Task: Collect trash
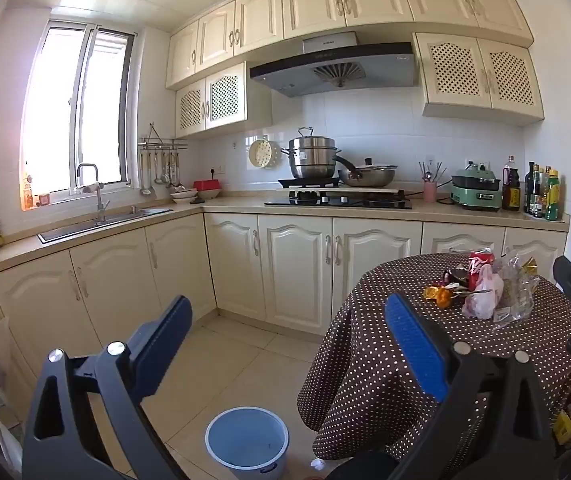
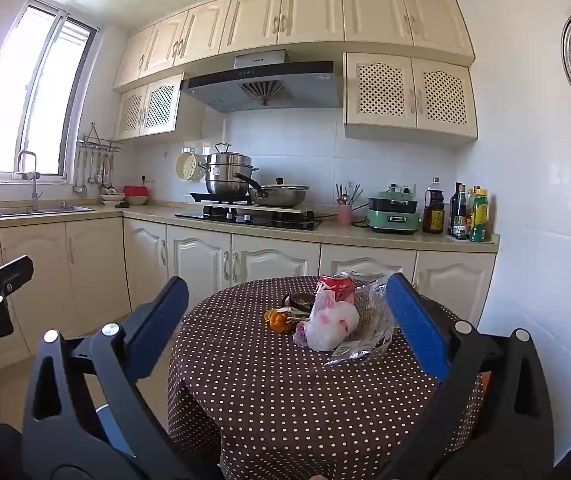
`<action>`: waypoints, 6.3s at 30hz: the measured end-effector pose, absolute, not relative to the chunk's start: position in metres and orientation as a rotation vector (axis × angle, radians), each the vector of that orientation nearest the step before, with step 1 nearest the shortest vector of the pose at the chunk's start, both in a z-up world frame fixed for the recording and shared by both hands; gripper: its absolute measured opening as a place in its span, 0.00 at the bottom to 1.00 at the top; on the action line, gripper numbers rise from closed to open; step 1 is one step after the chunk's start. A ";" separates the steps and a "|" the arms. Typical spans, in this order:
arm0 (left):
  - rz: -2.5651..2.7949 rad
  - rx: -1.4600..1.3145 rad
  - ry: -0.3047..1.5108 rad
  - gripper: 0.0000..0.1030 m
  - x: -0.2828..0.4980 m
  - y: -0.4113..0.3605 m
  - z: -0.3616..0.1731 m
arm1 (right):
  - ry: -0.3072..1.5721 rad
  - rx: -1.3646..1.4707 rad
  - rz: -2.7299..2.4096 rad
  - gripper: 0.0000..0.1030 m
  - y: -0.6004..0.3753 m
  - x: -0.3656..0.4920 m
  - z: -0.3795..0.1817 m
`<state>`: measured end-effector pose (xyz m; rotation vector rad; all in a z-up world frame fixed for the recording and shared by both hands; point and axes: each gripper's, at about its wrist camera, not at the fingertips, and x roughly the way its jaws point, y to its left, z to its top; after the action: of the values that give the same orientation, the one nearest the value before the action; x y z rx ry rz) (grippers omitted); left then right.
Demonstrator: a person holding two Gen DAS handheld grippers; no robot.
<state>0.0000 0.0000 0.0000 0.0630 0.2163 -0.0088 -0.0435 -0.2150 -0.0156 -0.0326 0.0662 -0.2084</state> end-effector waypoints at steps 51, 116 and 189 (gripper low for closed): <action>-0.014 0.063 0.241 0.93 0.001 -0.005 -0.006 | 0.074 -0.029 -0.210 0.94 -0.214 -0.041 -0.020; -0.594 0.170 0.599 0.93 0.199 -0.206 -0.068 | 0.399 0.250 -0.453 0.94 -0.389 0.076 -0.102; -0.566 -0.076 0.616 0.02 0.192 -0.053 -0.068 | 0.707 0.517 -0.123 0.08 -0.385 0.168 -0.135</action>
<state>0.1918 -0.0526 -0.0683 -0.0756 0.6162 -0.5662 0.1677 -0.3854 -0.1346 0.5169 0.7070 -0.1233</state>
